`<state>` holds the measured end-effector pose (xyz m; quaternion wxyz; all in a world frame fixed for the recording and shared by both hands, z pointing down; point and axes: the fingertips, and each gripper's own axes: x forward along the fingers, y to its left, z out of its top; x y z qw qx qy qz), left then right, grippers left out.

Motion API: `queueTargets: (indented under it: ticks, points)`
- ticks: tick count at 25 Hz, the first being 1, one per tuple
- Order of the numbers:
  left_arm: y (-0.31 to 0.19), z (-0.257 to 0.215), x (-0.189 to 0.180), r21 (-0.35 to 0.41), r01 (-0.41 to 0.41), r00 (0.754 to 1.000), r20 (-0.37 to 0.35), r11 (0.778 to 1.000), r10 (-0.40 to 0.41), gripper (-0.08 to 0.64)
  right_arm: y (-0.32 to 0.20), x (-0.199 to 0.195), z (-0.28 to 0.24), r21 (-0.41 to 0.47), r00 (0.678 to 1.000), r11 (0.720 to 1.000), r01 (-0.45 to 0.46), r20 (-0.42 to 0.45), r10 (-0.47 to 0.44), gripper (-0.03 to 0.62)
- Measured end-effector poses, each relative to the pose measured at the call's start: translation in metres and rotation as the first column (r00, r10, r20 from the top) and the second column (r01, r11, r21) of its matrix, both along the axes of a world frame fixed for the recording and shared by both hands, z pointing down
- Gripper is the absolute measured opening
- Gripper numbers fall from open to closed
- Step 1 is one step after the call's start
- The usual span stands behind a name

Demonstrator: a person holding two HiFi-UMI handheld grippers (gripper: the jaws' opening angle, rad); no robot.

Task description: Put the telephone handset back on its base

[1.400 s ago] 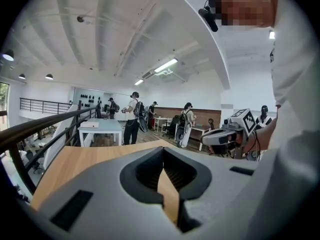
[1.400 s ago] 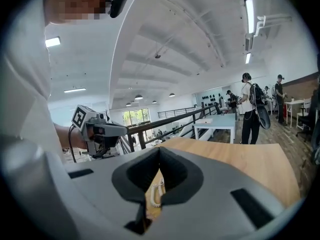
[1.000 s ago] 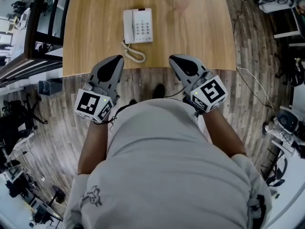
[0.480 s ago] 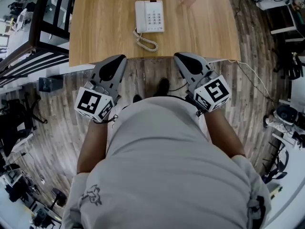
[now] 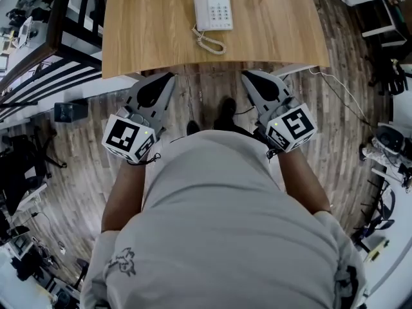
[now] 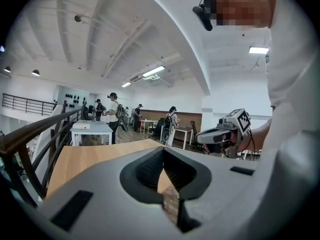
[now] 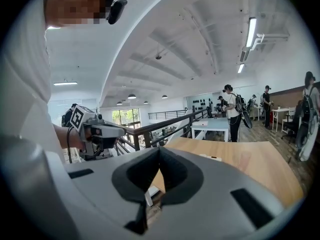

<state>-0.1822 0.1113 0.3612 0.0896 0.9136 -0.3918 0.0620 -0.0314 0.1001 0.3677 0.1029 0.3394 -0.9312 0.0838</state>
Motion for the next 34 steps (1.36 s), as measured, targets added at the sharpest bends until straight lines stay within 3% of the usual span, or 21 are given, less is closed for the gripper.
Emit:
queueTargets:
  ticks: [14,34]
  points:
    - [0.044,-0.017,-0.019,0.047,-0.014,1.000,-0.004,0.999,0.014,0.006,0.056,-0.009,-0.011,0.039,0.998,0.997,-0.066,0.020,0.065,0.005]
    - [0.062,-0.019,-0.041,0.068,-0.025,1.000,-0.016,0.997,0.027,0.006,0.066,-0.031,-0.013,0.064,0.996,0.994,-0.085,0.014,0.084,0.005]
